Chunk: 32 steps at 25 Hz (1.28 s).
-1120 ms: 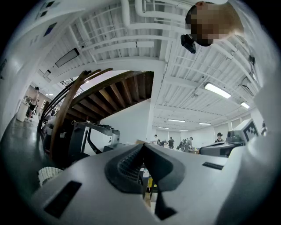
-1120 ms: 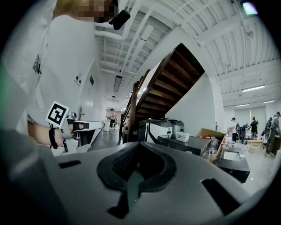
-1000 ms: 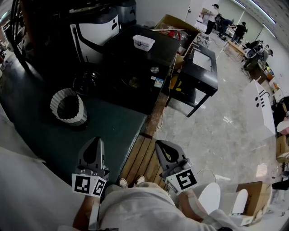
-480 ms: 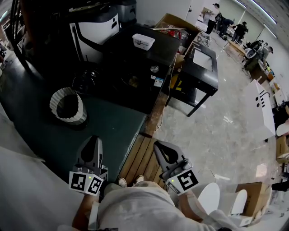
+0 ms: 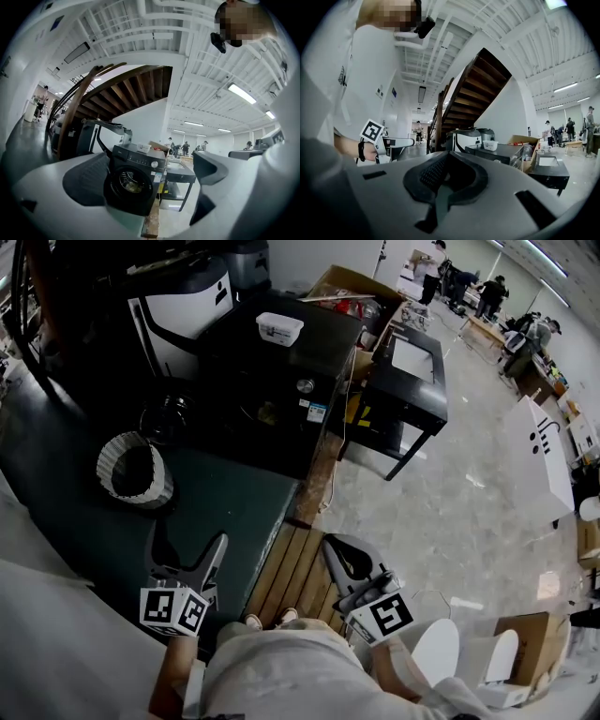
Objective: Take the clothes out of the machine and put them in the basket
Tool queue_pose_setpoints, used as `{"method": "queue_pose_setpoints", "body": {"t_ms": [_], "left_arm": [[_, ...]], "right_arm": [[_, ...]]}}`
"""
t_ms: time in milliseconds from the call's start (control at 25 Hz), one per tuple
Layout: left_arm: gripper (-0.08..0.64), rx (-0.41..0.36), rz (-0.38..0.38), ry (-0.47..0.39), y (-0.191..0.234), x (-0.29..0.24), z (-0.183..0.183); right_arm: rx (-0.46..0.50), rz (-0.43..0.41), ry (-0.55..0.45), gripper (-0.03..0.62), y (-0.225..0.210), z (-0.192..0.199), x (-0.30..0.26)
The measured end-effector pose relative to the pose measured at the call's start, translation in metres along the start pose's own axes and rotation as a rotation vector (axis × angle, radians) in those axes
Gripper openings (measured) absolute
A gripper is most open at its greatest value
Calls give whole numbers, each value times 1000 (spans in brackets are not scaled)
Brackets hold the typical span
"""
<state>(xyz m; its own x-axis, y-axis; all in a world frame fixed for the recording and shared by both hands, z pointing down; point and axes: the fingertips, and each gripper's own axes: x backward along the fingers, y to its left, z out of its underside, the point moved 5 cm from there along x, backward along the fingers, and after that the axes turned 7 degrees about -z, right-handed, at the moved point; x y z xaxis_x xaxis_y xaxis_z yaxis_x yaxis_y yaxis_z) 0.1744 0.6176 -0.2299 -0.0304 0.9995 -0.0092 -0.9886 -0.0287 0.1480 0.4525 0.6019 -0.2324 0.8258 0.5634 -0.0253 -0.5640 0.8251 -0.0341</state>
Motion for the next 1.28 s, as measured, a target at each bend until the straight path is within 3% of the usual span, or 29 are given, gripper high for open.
{"method": "queue_pose_setpoints", "body": {"t_ms": [320, 720, 1000, 1160, 1280], "left_arm": [[552, -58, -20, 31, -24, -24, 10], [552, -74, -89, 80, 19, -64, 18], [552, -42, -35, 130, 103, -172, 44], [551, -45, 46, 167, 164, -260, 41], [552, -8, 162, 231, 203, -333, 26]], "right_arm": [[-45, -14, 4, 14, -40, 21, 9], [-79, -55, 50, 14, -68, 39, -51], [-106, -4, 99, 14, -107, 58, -172], [-86, 44, 170, 14, -135, 58, -282], [-66, 97, 209, 14, -151, 31, -366]]}}
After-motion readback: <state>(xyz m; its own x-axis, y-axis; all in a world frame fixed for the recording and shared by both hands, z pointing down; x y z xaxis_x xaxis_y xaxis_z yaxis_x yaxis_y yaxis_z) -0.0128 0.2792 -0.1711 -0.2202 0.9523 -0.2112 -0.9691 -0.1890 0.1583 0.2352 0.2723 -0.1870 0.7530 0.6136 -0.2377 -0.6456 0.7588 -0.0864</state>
